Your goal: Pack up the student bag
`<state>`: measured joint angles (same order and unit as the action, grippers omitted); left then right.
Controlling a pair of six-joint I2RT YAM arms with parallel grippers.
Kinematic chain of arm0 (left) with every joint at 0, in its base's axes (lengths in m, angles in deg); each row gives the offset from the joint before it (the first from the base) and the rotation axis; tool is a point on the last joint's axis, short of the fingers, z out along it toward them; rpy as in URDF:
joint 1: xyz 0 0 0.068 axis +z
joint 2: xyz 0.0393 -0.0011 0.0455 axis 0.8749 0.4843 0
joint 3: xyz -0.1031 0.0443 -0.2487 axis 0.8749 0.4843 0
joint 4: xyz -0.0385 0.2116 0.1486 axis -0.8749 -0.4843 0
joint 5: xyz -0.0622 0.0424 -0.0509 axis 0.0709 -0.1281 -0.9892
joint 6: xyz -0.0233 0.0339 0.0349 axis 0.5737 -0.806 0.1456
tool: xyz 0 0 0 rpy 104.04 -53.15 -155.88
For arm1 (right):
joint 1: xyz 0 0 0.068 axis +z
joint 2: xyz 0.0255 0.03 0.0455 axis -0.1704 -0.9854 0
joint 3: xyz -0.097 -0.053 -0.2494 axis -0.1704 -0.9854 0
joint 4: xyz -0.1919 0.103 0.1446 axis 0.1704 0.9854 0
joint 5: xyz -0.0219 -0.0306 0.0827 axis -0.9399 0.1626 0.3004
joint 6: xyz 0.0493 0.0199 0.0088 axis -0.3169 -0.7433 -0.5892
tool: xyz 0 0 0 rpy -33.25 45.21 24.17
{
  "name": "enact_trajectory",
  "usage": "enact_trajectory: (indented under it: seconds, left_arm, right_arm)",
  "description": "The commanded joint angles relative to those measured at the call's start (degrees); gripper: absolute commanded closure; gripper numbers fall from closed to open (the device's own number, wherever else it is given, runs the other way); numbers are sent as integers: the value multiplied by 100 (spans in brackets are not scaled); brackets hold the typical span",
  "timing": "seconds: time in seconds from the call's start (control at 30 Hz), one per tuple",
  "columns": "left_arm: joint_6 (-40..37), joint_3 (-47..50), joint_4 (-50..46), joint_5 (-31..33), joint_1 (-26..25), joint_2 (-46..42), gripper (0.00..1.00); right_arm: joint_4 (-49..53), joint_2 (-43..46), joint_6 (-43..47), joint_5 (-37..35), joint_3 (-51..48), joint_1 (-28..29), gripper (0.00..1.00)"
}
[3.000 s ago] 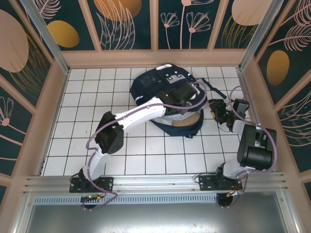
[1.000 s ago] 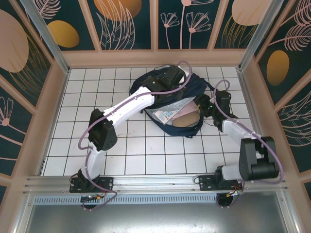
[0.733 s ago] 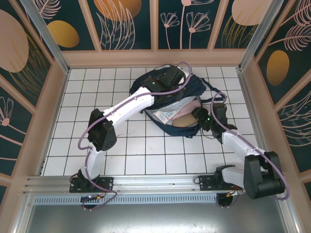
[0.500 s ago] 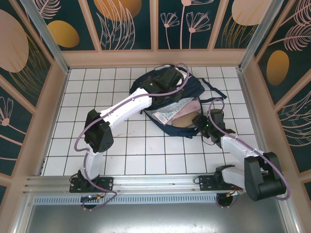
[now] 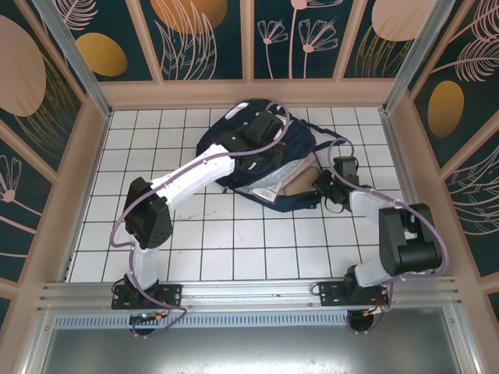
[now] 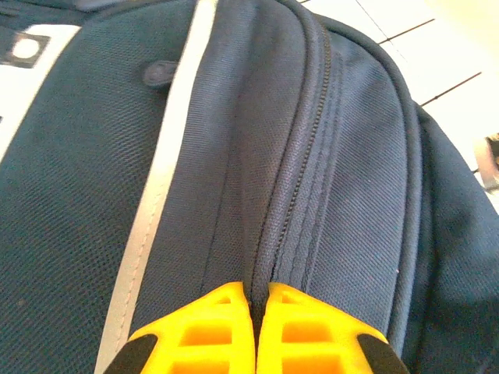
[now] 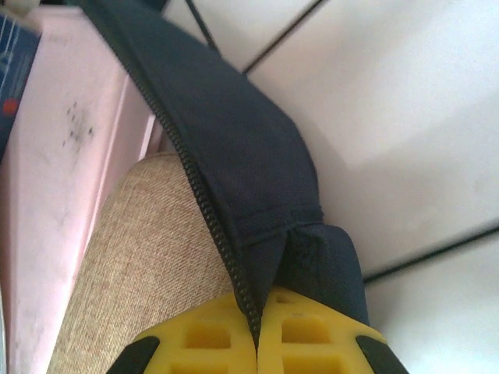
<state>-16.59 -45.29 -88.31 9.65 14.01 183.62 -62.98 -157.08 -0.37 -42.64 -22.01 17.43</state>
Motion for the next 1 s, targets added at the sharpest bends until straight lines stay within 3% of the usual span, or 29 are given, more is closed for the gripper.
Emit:
enact_trajectory:
  seconds: [0.0,0.17,0.23,0.33,0.4,0.43,0.57,0.73,0.97]
  left_arm:
    - [869,129,460,-634,-117,-225,100]
    - [1259,-524,451,-733,-164,494,98]
    - [1203,-858,180,-555,-166,691,76]
    - [1204,-1004,-201,-105,-125,652,54]
    - [1312,-708,-328,192,-44,402,52]
    - [1433,-459,-346,303,32,198,48]
    - [1897,1001,22,453,321,-867,48]
    - [2515,2921,690,412,752,-2061,46]
    - [3683,5122,2487,-1244,1705,-2350,44]
  right_arm:
    - [95,-537,708,12,518,-405,100]
    - [369,-1092,1183,344,1346,-625,100]
    - [412,-1016,1165,483,1445,-623,96]
    - [405,-639,1048,568,1317,-573,83]
    - [461,-325,989,539,1180,-518,72]
    - [494,-121,969,501,1094,-478,70]
    - [644,654,873,409,692,-302,61]
    - [615,1442,638,487,79,295,64]
    - [-166,2185,-225,445,-1102,1410,65]
